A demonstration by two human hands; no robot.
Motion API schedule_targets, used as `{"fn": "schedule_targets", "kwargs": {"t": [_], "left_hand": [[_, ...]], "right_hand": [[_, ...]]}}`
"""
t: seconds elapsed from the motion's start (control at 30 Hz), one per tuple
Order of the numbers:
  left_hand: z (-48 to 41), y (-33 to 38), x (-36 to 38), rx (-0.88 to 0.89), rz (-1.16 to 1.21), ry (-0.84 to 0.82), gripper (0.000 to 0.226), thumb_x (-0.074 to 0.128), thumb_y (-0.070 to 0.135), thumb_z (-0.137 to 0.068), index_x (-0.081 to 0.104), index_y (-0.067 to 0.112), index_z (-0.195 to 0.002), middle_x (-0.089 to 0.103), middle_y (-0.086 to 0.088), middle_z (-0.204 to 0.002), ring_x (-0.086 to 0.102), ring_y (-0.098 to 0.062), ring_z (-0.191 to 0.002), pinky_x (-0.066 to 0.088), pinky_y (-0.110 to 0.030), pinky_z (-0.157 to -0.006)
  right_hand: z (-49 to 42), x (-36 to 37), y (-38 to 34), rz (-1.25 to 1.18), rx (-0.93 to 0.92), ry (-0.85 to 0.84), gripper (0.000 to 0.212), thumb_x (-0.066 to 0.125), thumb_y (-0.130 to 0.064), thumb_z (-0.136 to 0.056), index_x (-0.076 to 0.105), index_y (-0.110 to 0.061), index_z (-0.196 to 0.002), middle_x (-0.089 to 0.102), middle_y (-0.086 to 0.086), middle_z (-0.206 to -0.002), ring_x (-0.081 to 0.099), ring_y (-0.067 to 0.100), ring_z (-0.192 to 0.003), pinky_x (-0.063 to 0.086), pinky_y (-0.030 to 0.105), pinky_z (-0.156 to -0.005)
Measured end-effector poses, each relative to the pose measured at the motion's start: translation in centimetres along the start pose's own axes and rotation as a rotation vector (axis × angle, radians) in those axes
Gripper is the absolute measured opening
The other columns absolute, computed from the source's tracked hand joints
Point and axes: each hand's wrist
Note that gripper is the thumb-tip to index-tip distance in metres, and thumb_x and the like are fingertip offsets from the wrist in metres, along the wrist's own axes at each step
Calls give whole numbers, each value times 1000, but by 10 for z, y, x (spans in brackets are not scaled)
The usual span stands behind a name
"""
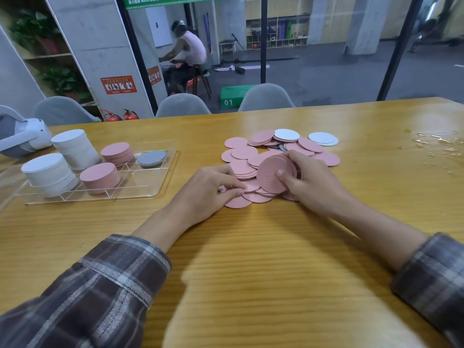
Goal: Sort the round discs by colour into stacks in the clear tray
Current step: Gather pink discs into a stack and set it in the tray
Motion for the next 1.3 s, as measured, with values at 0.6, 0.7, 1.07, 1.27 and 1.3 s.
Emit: {"fn": "schedule_targets", "kwargs": {"t": [0.6,0.7,1.07,1.27,1.3], "left_hand": [[9,18,-1,-53,-72,-18,35,83,59,-75,74,31,-93,64,17,-95,62,-6,-87,55,-35,-76],[7,17,-1,-167,-182,-30,56,79,75,-67,72,33,-102,59,22,-96,57,1,-86,53,-33,-80],[2,16,-15,-197,266,52,45,90,8,-77,78,31,-115,68,9,-96,68,-13,-82,59,-28,-78],[0,26,-2,-167,304,204,31,88,7,-79,80,25,-103,77,12,-90,71,-6,-84,59,-26,-80],[0,27,-1,-167,296,222,31,88,8,-79,81,24,-104,76,12,-93,71,-6,-84,59,-25,-80]], "right_hand": [[-1,-1,3,111,-22,48,28,61,-19,-100,57,-22,-127,57,-26,-87,55,-1,-79,36,4,-67],[-1,-1,2,113,-38,52,29,61,-18,-99,59,-22,-128,65,-16,-97,59,10,-93,38,8,-74],[-1,3,1,-5,-19,-6,26,52,-14,-104,63,-25,-124,63,-22,-72,61,7,-63,52,28,-63],[2,9,-7,-95,-18,-84,27,44,-17,-108,64,-29,-122,60,-3,-70,56,8,-57,49,28,-52],[2,10,-8,-99,-20,-94,28,43,-17,-108,64,-29,-123,60,-4,-70,56,8,-57,50,29,-52]]}}
Point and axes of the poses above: each hand's wrist, its own z-axis away from the middle knuckle, its own x-axis out of the palm, y = z × x
